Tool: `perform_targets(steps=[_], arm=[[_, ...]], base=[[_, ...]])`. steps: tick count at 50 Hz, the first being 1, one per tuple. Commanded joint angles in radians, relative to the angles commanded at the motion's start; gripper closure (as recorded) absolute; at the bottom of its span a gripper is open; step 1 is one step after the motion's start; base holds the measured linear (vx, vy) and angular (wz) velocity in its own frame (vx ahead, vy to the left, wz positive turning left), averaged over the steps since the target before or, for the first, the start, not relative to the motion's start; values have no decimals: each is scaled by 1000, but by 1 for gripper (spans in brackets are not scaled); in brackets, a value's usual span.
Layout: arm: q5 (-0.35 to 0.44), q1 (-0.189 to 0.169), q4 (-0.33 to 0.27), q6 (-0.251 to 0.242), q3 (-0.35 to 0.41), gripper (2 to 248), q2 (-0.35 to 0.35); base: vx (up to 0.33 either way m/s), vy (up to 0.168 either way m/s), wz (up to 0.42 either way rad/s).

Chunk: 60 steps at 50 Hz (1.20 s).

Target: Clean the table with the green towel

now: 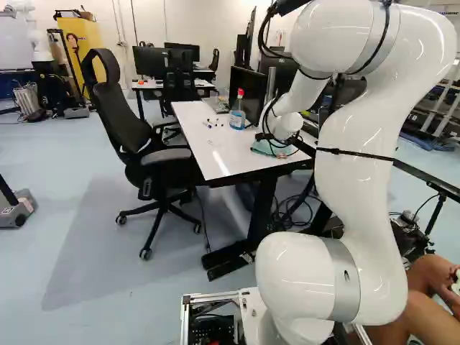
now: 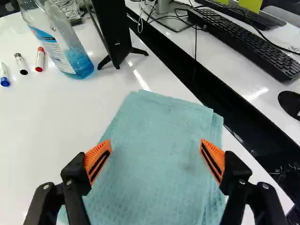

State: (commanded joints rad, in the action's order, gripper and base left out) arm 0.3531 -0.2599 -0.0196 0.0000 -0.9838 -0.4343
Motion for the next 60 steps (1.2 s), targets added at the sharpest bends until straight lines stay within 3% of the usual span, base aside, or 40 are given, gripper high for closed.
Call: perform_targets(steps=[17, 18, 22, 23, 28, 29, 33, 34, 38, 39, 43, 44, 49, 50, 60], arm=[[0, 0, 0, 0, 0, 3, 0], [0, 0, 0, 0, 0, 18, 0], [0, 0, 0, 0, 0, 18, 0], [0, 0, 0, 0, 0, 56, 0], [0, 0, 0, 0, 0, 56, 0], [0, 0, 0, 0, 0, 94, 0], [0, 0, 0, 0, 0, 94, 0], [0, 0, 0, 0, 0, 132, 0], [0, 0, 0, 0, 0, 132, 0], [0, 0, 0, 0, 0, 170, 0], [0, 0, 0, 0, 0, 170, 0], [0, 0, 0, 0, 0, 206, 0], [0, 0, 0, 0, 0, 206, 0], [0, 0, 0, 0, 0, 227, 0], [0, 0, 0, 0, 0, 227, 0]], base=[[0, 0, 0], [0, 0, 0], [0, 0, 0], [0, 0, 0], [0, 0, 0], [0, 0, 0], [0, 0, 0], [0, 0, 0], [0, 0, 0], [0, 0, 0], [0, 0, 0], [0, 0, 0], [0, 0, 0], [0, 0, 0], [0, 0, 0]])
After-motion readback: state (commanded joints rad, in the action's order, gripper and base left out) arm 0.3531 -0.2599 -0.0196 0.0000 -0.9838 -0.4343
